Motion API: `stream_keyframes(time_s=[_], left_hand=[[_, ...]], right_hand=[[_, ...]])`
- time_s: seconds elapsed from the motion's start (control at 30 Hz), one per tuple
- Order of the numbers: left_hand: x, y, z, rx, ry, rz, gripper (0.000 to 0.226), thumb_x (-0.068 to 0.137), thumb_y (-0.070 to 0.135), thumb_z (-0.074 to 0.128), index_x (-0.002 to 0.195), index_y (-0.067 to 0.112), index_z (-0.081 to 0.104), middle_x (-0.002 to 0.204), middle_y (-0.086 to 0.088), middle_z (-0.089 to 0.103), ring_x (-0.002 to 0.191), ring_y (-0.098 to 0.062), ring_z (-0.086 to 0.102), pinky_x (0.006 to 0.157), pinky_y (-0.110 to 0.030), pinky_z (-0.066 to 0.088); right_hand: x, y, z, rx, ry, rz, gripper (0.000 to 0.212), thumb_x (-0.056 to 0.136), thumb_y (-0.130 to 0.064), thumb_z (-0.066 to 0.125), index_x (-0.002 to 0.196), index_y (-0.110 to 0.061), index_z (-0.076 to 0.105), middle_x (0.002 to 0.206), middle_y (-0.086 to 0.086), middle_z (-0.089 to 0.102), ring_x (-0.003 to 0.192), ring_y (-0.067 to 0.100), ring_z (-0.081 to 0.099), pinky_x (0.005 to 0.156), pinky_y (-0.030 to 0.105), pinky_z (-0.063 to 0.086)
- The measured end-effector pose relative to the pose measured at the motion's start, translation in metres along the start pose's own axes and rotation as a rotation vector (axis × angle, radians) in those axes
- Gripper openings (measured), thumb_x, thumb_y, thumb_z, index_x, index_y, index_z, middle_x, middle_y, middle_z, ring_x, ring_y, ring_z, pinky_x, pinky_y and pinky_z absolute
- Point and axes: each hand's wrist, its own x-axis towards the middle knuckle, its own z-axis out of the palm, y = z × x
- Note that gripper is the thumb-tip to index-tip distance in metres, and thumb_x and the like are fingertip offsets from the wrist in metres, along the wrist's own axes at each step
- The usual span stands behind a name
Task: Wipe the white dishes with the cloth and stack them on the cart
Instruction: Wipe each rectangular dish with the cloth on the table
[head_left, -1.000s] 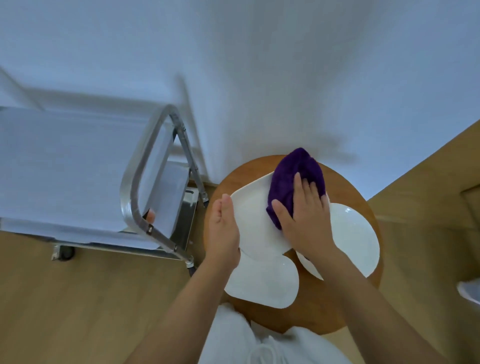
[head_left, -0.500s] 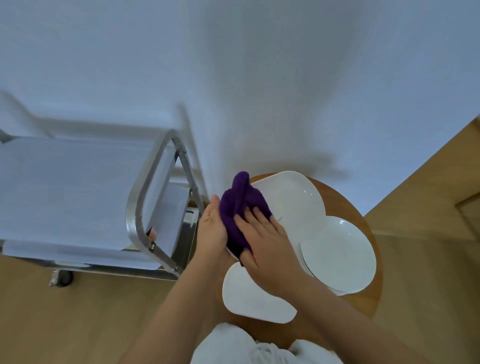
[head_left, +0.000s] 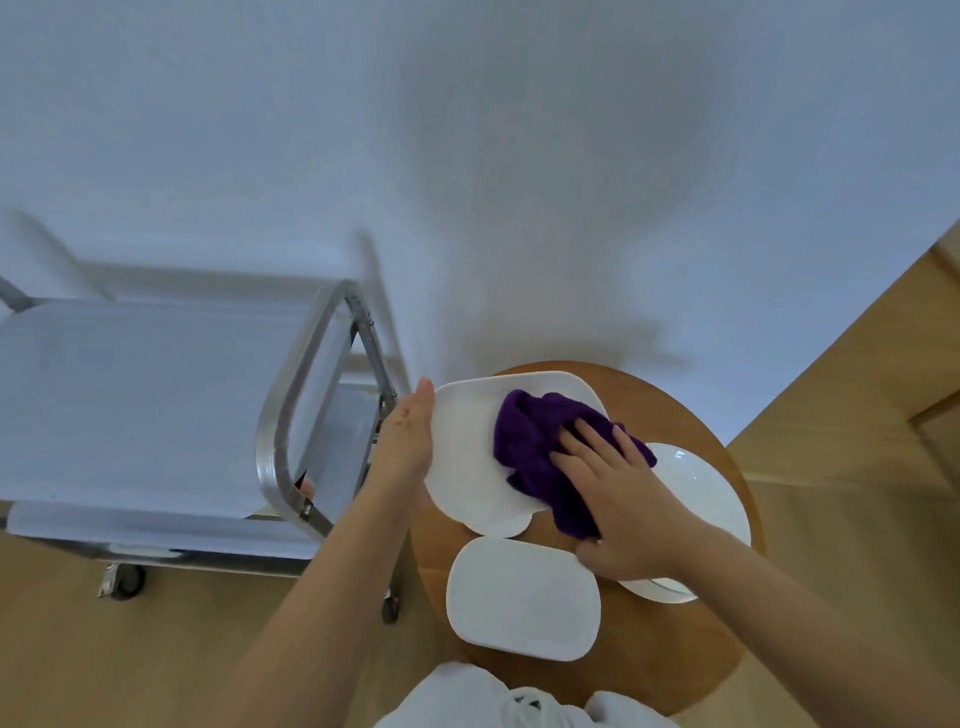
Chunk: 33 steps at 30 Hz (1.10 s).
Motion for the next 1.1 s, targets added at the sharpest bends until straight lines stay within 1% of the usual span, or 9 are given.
stream_keyframes(time_s=[0.1,0.2,0.33,0.43,0.57,0.73,0.9,1.03,1.1], left_hand=[[-0.009,-0.002,0.021,-0.081,0.055,0.019,0.035,0.098,0.050,0.039,0.094,0.021,0.058,0.100,-0.011,0.064,0.099,-0.033,0.063,0.090,-0.050,0.052],[-0.011,-0.001,0.034,-0.227,0.074,-0.038,0.032,0.098,0.044,0.044,0.088,0.018,0.060,0.085,-0.007,0.064,0.088,-0.028,0.061,0.088,-0.047,0.053],[-0.003,0.007,0.025,-0.098,-0.010,0.008,0.037,0.099,0.045,0.041,0.088,0.015,0.060,0.087,-0.009,0.066,0.087,-0.027,0.062,0.084,-0.044,0.054],[0.005,0.017,0.007,0.074,-0.061,0.021,0.041,0.099,0.050,0.039,0.095,0.016,0.060,0.104,-0.017,0.066,0.099,-0.035,0.063,0.092,-0.050,0.052],[0.014,0.029,-0.015,0.156,-0.127,-0.072,0.033,0.097,0.051,0.042,0.096,0.024,0.060,0.105,-0.012,0.069,0.098,-0.031,0.067,0.088,-0.047,0.053],[0.005,0.005,0.009,-0.194,0.073,-0.066,0.030,0.096,0.037,0.052,0.121,0.020,0.055,0.103,-0.003,0.066,0.094,-0.025,0.066,0.073,-0.039,0.059],[-0.018,-0.020,0.045,-0.513,0.327,-0.097,0.041,0.093,0.043,0.050,0.132,0.041,0.039,0.103,0.004,0.058,0.096,-0.022,0.060,0.074,-0.040,0.058],[-0.014,-0.005,0.038,-0.493,0.296,-0.064,0.036,0.099,0.038,0.041,0.135,0.031,0.042,0.114,-0.002,0.057,0.101,-0.025,0.058,0.082,-0.044,0.057],[-0.007,0.008,0.023,-0.433,0.242,-0.073,0.030,0.101,0.033,0.042,0.129,0.022,0.043,0.109,-0.006,0.058,0.096,-0.027,0.060,0.070,-0.040,0.056]], right_hand=[[0.012,-0.035,0.005,0.057,0.137,0.044,0.085,0.062,-0.045,0.071,0.136,-0.020,0.035,0.145,0.002,0.040,0.138,0.027,0.029,0.111,0.053,0.024],[0.028,-0.071,0.015,0.027,0.365,0.100,0.084,0.053,-0.033,0.086,0.123,-0.018,0.043,0.123,0.006,0.062,0.116,0.031,0.056,0.093,0.053,0.046],[0.033,-0.071,0.025,-0.044,0.519,0.064,0.074,0.057,-0.026,0.087,0.118,-0.016,0.047,0.114,0.007,0.066,0.107,0.030,0.062,0.087,0.046,0.049],[0.024,-0.046,0.029,-0.139,0.576,-0.040,0.066,0.062,-0.029,0.085,0.116,-0.016,0.050,0.112,0.008,0.068,0.105,0.030,0.063,0.084,0.044,0.051],[0.019,-0.024,0.026,-0.176,0.614,-0.083,0.038,0.067,-0.020,0.080,0.102,-0.011,0.069,0.105,0.010,0.070,0.098,0.031,0.066,0.076,0.041,0.054],[0.034,-0.026,0.014,-0.151,0.559,0.019,0.043,0.058,-0.009,0.086,0.098,-0.007,0.071,0.096,0.010,0.072,0.082,0.030,0.069,0.058,0.039,0.056],[0.045,-0.059,0.021,-0.117,0.608,0.153,0.043,0.054,-0.005,0.086,0.094,-0.008,0.070,0.087,0.007,0.072,0.074,0.027,0.069,0.055,0.032,0.054],[0.041,-0.066,0.022,-0.073,0.630,0.146,0.048,0.057,-0.009,0.086,0.102,-0.006,0.070,0.096,0.010,0.072,0.084,0.028,0.069,0.061,0.034,0.055],[0.033,-0.056,0.025,-0.076,0.631,-0.002,0.054,0.061,-0.017,0.085,0.111,-0.008,0.066,0.106,0.009,0.070,0.096,0.028,0.067,0.072,0.037,0.055]])
